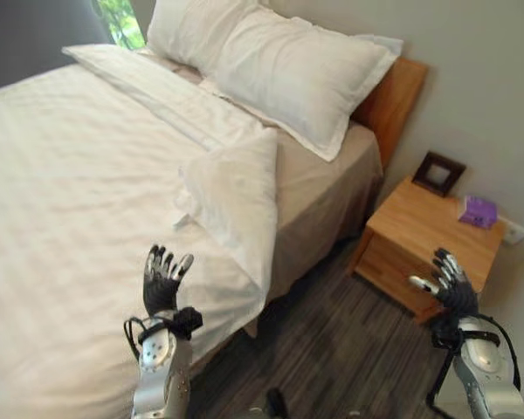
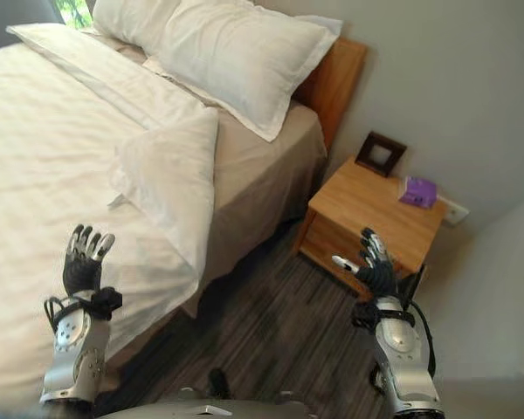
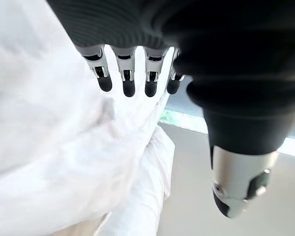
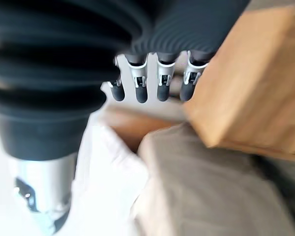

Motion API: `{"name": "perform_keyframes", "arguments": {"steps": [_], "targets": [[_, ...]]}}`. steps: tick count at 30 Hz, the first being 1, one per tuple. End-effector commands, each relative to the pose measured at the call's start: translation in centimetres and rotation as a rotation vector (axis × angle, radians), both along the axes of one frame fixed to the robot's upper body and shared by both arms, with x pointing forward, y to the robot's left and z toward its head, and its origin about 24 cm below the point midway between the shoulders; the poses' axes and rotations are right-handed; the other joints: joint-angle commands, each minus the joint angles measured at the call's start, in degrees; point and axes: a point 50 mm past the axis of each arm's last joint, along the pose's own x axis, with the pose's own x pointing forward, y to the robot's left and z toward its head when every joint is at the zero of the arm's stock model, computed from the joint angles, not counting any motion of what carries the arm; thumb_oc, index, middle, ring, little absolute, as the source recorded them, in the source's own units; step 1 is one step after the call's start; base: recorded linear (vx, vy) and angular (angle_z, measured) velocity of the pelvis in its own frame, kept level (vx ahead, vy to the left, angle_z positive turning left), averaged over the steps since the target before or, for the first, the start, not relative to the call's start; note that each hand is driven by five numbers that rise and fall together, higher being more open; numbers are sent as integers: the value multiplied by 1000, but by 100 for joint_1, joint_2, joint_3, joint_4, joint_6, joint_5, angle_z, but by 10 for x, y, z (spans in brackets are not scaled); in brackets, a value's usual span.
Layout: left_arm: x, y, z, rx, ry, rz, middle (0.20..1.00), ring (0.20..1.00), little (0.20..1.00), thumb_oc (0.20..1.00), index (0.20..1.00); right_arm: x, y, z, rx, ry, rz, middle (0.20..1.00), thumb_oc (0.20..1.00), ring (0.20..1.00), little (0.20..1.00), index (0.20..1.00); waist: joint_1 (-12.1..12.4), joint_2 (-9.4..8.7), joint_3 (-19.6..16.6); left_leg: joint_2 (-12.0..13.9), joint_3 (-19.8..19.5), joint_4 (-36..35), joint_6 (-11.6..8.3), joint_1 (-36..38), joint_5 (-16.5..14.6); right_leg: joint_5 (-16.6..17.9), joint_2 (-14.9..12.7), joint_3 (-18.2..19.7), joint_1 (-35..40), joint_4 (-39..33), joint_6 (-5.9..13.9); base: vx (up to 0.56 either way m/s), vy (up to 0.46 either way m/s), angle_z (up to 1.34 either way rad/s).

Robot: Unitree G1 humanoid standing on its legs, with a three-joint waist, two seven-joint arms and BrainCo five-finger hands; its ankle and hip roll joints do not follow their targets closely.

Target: Making the bed.

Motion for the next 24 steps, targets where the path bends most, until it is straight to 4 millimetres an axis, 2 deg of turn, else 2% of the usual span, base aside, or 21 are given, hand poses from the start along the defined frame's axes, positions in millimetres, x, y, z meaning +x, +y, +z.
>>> {"name": "perform_keyframes", "arguments": {"steps": [1,2,3,4,5,6,7,8,9,10,11,12,13,14,16,18,19,20,21,23,24], "targets": [[5,6,42,184,-157,-56,1000,1000,1000,1000,1000,15,0,19,-1,-119,-1,1000,1000,1000,1000,1000,57,113,164,532,224,168,-603,201,-18,1541,-471,489,-175,-1813,167,325,-213,106],[7,4,44,187,-166,-80,1000,1000,1000,1000,1000,14,-1,18,11,-120,-3,1000,1000,1000,1000,1000,18,103,185,526,45,189,-653,222,-55,1564,-546,623,-197,-2216,151,470,-313,119],[9,1,47,195,-178,-98,1000,1000,1000,1000,1000,13,-2,18,15,-120,-7,1000,1000,1000,1000,1000,-74,79,187,507,-221,260,-722,231,-128,1603,-463,1014,-195,-2864,167,230,-190,129],[9,2,48,195,-178,-98,1000,1000,1000,1000,1000,13,-2,18,16,-121,-7,1000,1000,1000,1000,1000,-80,87,186,519,-227,272,-722,213,-118,1646,-452,998,-175,-2921,163,255,-286,139],[15,-1,54,221,-198,-125,1000,1000,1000,1000,1000,11,-3,20,28,-130,-10,1000,1000,1000,1000,1000,-175,-14,203,499,-546,393,-817,169,-197,1700,-368,1688,30,-3775,306,215,-288,153],[17,-4,57,235,-207,-148,1000,1000,1000,1000,1000,9,-4,18,32,-127,-11,1000,1000,1000,1000,1000,-183,-31,193,517,-780,443,-872,143,-277,1771,-445,2024,107,-4001,393,242,-380,160],[18,-5,57,236,-210,-163,1000,1000,1000,1000,1000,9,-3,18,35,-124,-10,1000,1000,1000,1000,1000,-158,-74,184,537,-920,499,-903,75,-256,1959,-573,2079,140,-4098,440,152,-192,161],[18,-6,57,236,-209,-164,1000,1000,1000,1000,1000,9,-4,17,36,-123,-11,1000,1000,1000,1000,1000,-174,-69,176,535,-942,496,-899,100,-305,1912,-582,2049,181,-4109,446,111,-332,160],[16,-6,57,247,-210,-175,1000,1000,1000,1000,1000,10,-4,18,32,-126,-4,1000,1000,1000,1000,1000,-139,-148,163,598,-1283,576,-994,-1,-263,2262,-695,2340,211,-4113,554,91,-242,135],[16,-6,57,247,-210,-175,1000,1000,1000,1000,1000,10,-4,18,32,-126,-4,1000,1000,1000,1000,1000,-159,-150,158,596,-1303,587,-994,-15,-265,2262,-701,2319,217,-4118,554,77,-381,121],[15,-4,56,256,-201,-174,1000,1000,1000,1000,1000,11,-4,19,32,-131,3,1000,1000,1000,1000,1000,-129,-190,143,660,-1483,618,-1055,-78,-253,2280,-681,2401,287,-4096,626,41,-324,85],[12,0,53,247,-191,-163,1000,1000,1000,1000,1000,13,-2,23,36,-144,20,1000,1000,1000,1000,1000,-86,-217,112,771,-1727,572,-1149,-103,-194,2078,-562,2554,354,-4102,640,17,-439,64],[11,2,54,244,-191,-155,1000,1000,1000,1000,1000,14,-1,25,32,-153,31,1000,1000,1000,1000,1000,-43,-221,101,856,-1814,563,-1196,-150,-152,1848,-501,2529,427,-4218,608,-1,-309,57],[11,2,54,244,-191,-154,1000,1000,1000,1000,1000,14,-1,25,32,-152,32,1000,1000,1000,1000,1000,-61,-219,101,858,-1831,562,-1199,-150,-151,1844,-500,2510,437,-4218,605,-49,-256,50],[2,12,50,217,-179,-100,1000,1000,1000,1000,1000,18,1,29,10,-162,57,1000,1000,1000,1000,1000,75,-172,33,1124,-1926,530,-1356,-311,44,1268,-335,2117,710,-4808,432,-100,-421,55],[-7,20,42,181,-154,-48,1000,1000,1000,1000,1000,18,-2,31,-17,-162,66,1000,1000,1000,1000,1000,142,-118,35,1381,-2033,424,-1522,-344,341,1170,-52,2087,830,-4944,263,-75,-374,34],[-7,20,42,180,-153,-47,1000,1000,1000,1000,1000,18,-2,31,-18,-162,66,1000,1000,1000,1000,1000,133,-104,35,1399,-2041,405,-1531,-335,351,1176,-34,2079,836,-4946,254,-124,-394,27],[-10,20,39,126,-163,-17,1000,1000,1000,1000,1000,15,-9,34,-44,-164,48,1000,1000,1000,1000,1000,147,-54,92,1580,-2088,379,-1665,-507,705,1119,154,1890,965,-5091,100,-181,-378,40],[-9,19,37,107,-162,-10,1000,1000,1000,1000,1000,14,-12,35,-64,-163,43,1000,1000,1000,1000,1000,144,-46,144,1636,-2008,405,-1686,-617,923,1096,216,1754,1042,-5135,26,-260,-448,64],[-7,15,34,98,-147,-25,1000,1000,1000,1000,1000,10,-20,32,-92,-141,19,1000,1000,1000,1000,1000,10,-113,230,1603,-1410,569,-1513,-782,834,1035,207,1494,1106,-5116,-79,-169,-219,60],[-7,14,33,98,-147,-25,1000,1000,1000,1000,1000,10,-20,32,-93,-141,19,1000,1000,1000,1000,1000,10,-119,231,1588,-1406,598,-1504,-788,810,1024,191,1493,1113,-5115,-73,-137,-190,40]]}}
